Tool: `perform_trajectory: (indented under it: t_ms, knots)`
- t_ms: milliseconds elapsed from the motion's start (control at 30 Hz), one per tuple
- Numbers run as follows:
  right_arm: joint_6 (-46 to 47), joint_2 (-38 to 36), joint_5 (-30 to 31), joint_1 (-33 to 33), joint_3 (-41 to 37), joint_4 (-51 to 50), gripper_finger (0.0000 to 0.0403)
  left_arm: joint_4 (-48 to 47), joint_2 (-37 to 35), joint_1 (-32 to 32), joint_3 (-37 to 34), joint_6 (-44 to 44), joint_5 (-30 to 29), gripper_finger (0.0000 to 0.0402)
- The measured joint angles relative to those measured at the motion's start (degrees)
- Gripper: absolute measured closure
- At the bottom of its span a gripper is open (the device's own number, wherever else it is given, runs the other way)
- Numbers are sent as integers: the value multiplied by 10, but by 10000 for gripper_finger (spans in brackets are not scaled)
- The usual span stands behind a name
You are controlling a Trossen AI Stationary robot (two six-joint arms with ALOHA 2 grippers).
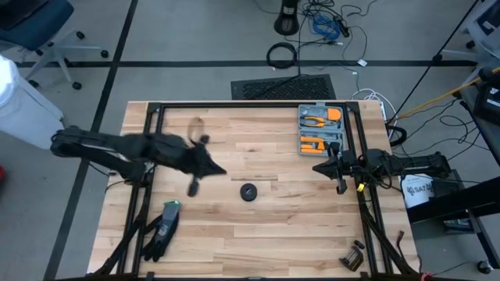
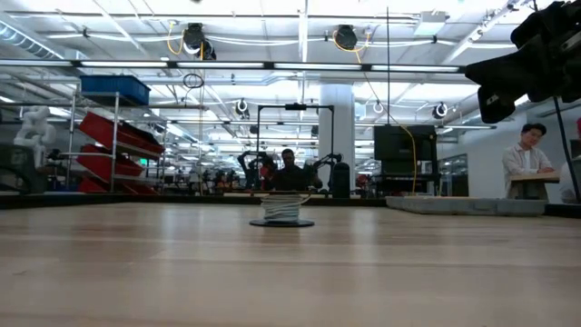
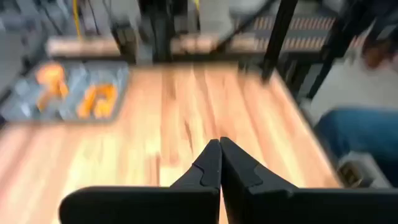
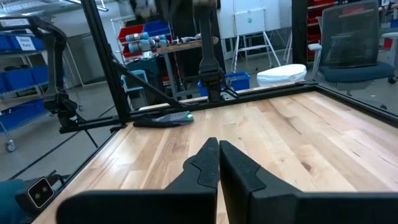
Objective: Coil cords
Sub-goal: Uncoil the white wire from the spool
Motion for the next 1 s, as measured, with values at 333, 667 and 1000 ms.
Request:
perform_trajectory:
  t_ms: [333, 667, 1000]
  knots:
    - [0, 7, -16, 0, 32, -8, 403, 71, 107, -77, -21, -34, -129, 400]
    - [-90, 190, 5, 0, 329, -189, 403, 102, 113, -79, -20, -24, -149, 400]
    - [-65, 382, 36, 3, 511, -308, 403, 130, 113, -80, -1, -4, -152, 400]
